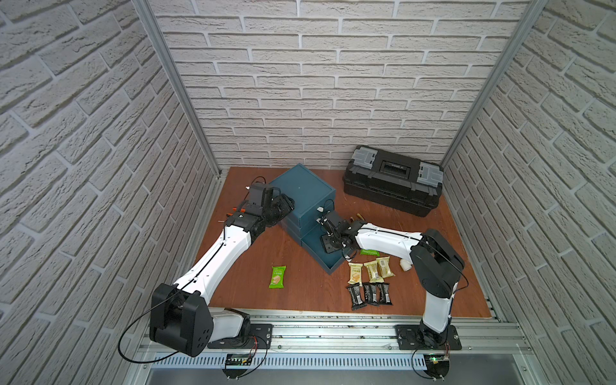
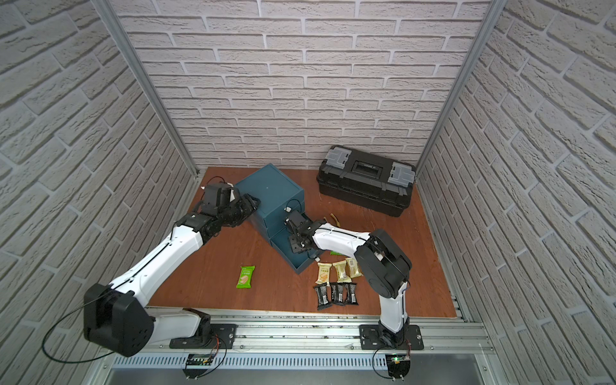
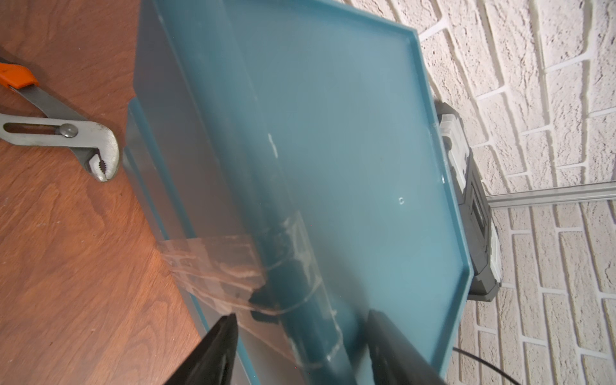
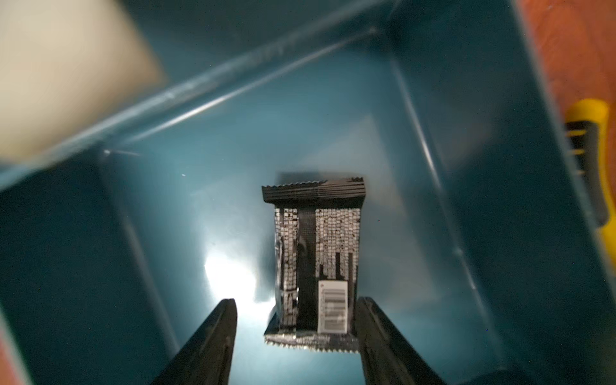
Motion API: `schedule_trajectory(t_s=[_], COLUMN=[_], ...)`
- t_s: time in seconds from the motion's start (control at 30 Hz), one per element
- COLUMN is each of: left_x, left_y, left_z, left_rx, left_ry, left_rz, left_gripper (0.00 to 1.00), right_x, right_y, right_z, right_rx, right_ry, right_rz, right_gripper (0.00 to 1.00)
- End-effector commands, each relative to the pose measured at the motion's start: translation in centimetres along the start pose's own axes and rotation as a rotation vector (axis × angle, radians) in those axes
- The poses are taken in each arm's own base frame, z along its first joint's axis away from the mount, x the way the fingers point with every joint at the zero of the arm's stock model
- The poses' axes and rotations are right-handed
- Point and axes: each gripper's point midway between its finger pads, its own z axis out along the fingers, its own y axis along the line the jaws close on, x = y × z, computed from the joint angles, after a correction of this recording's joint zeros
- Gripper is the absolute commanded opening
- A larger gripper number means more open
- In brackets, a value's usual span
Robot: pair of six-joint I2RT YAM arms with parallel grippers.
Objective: Take the cookies out of the drawer
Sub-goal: Pick up the cookie from the drawer.
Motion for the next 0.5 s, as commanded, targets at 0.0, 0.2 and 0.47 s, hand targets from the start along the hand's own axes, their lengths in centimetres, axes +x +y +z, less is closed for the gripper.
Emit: schedule_trajectory(t_s=[0.0, 0.2, 0.47], left_x=[2.9, 3.0, 3.0], left_y=[5.7, 5.7, 5.7], left_z=[1.0, 1.1, 1.1], left_rx=[-0.195, -0.196, -0.196], left_ry=[0.100, 0.102, 0.102], left_rz=[-0.021, -0.021, -0.021], left_gripper=[0.66, 0.66, 0.65], right_x=[-0.6, -0.7, -0.5], right_y=[0.2, 0.1, -0.7], right_z=[0.4, 1.2, 2.8], right_rx=[0.017, 0.031, 0.074], right_ry=[-0.016, -0.017, -0.001], right_rz=[-0.004, 0.005, 0.017], right_gripper=[0.62, 0.60, 0.56])
